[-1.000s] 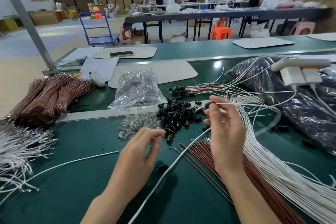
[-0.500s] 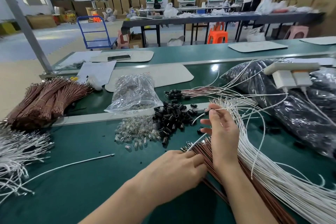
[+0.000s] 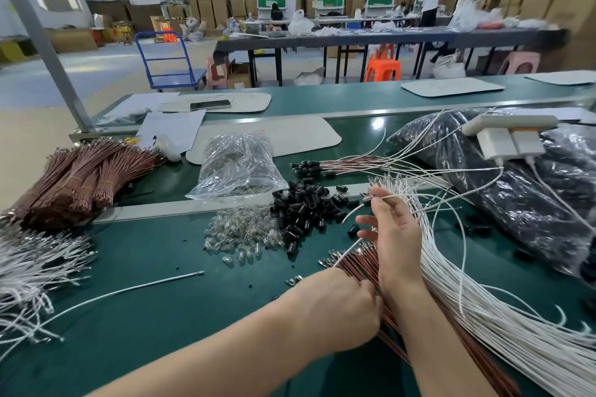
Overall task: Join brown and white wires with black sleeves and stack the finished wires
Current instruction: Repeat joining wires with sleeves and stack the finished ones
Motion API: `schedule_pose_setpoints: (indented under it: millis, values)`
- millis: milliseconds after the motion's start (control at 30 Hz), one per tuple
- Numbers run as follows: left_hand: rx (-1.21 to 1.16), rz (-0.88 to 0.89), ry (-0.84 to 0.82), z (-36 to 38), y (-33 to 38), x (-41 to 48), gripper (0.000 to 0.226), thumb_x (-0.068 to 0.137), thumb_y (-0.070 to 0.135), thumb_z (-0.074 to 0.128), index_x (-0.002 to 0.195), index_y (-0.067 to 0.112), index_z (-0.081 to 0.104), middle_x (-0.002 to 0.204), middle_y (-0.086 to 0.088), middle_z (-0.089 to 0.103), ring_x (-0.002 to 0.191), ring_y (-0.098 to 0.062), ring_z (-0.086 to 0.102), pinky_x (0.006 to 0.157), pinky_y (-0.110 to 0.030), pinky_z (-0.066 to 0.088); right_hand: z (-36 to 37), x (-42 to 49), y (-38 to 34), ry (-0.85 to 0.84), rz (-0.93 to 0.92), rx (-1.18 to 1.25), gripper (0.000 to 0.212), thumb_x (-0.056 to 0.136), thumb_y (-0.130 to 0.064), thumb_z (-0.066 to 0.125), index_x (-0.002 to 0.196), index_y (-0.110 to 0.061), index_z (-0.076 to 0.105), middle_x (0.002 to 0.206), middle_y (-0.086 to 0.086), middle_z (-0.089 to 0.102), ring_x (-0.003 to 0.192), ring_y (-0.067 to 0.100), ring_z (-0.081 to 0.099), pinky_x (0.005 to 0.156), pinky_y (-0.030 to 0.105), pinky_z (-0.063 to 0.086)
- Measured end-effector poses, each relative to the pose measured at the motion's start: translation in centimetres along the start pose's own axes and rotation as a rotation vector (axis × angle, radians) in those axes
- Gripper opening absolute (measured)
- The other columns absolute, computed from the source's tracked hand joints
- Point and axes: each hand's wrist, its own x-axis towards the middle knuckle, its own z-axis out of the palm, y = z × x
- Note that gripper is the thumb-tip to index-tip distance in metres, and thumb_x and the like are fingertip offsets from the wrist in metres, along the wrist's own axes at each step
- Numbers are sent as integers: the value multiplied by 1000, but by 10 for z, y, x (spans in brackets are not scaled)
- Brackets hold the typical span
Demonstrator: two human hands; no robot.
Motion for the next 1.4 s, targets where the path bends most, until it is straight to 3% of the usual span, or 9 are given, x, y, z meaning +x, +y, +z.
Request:
schedule_pose_setpoints:
  millis: [233,367,567,667,867,967,1067,1167,1400]
  values:
    - [-53,-22,-2,2,0,11,25,106,9,29,115,-1,50,107,-17,61,91,-35,62,62,-40,37,-4,2,-4,-11,9,31,28,99,-18,59,88,-38,75,87,-10,74,70,10,70,55,20,53]
    - [-230,-45,-44,-1,-5,4,20,102,2,41,120,0,47,114,-18,54,94,-37,61,66,-44,45,-5,4,-6,-6,8,44,27,99,-18,59,90,-38,75,89,-10,73,71,10,70,55,20,52]
    - [-398,-90,-81,4,-8,-5,57,88,-10,58,134,13,34,117,-16,35,97,-34,49,60,-49,50,-2,3,-7,-35,-4,50,32,100,-16,58,86,-40,75,89,-9,73,70,10,70,54,20,52]
    - [-377,-85,-20,8,-7,-6,59,89,-7,58,138,13,31,120,-17,40,104,-33,48,75,-48,52,-3,4,-8,-34,3,51,30,100,-17,58,88,-39,75,90,-9,73,71,10,70,55,20,52]
    - [-551,-291,282,11,-33,-12,30,103,13,44,133,15,49,119,-1,49,109,-16,45,100,-31,41,-13,9,-13,14,10,106,25,100,-19,58,92,-35,75,88,-8,73,72,9,69,56,20,53]
    - [-959,-510,465,5,-46,-22,24,106,20,40,115,27,61,99,23,54,86,6,50,79,-13,41,-18,11,-15,4,42,178,22,101,-19,57,97,-30,75,88,-7,73,75,9,69,63,23,56]
    - [-1385,-749,797,0,-59,-34,24,105,14,43,100,28,62,67,18,59,55,-3,46,49,-15,39,-15,9,-15,-72,146,323,17,98,-13,58,107,-17,71,91,1,73,81,15,70,72,27,60]
    - [-1643,-856,1155,-1,-73,-53,21,106,13,42,105,19,62,65,7,61,60,-12,57,58,-21,53,-6,1,-14,-181,272,459,23,89,-11,61,109,-10,71,99,11,73,88,20,71,80,29,60]
    - [-1169,-1120,1133,68,-45,-80,11,101,31,53,104,33,64,73,13,62,56,-5,48,52,-11,39,22,-19,2,-307,501,509,27,98,0,51,108,-10,74,112,18,72,104,32,72,93,43,59]
